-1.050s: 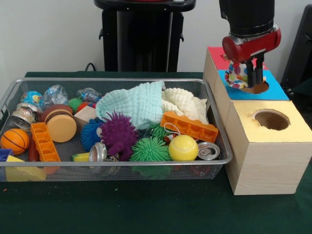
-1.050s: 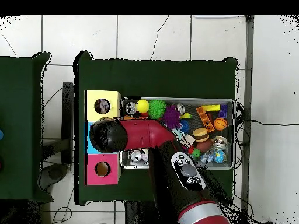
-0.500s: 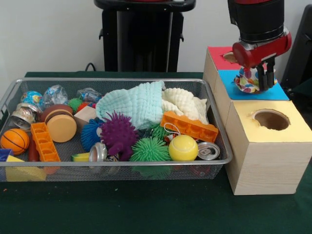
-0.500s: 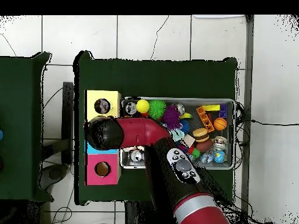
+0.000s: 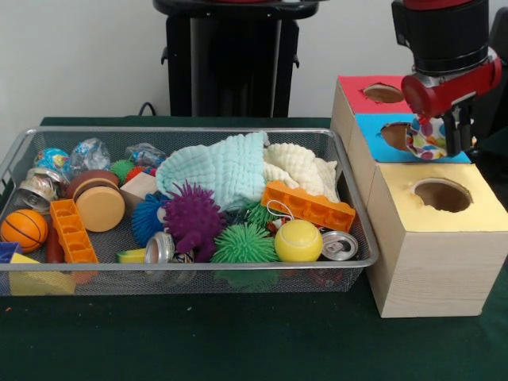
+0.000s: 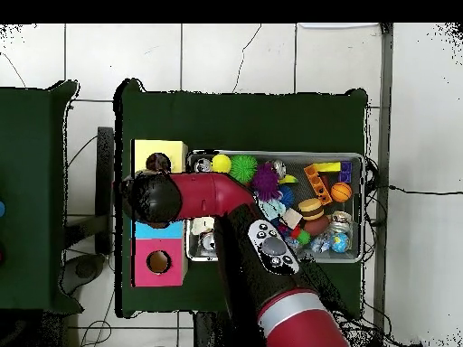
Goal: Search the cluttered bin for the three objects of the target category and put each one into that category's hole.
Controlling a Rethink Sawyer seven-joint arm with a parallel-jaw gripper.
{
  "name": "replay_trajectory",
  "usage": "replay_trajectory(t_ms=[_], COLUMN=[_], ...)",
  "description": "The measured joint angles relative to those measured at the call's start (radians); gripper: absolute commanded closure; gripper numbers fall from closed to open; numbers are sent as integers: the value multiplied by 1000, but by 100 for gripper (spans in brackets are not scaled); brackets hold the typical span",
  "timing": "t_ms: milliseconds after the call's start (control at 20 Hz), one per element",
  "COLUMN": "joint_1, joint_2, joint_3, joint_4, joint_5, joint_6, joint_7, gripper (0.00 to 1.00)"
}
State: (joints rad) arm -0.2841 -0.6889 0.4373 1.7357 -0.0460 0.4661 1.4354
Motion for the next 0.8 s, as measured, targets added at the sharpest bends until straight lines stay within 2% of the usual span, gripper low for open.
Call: replay_trajectory(t_ms=[800], joint_1=[12], joint_2=[53], joint_3=[29], joint_4=[-144], joint_5=[-5], joint_6=[-4], joint_7=[0], gripper=[100])
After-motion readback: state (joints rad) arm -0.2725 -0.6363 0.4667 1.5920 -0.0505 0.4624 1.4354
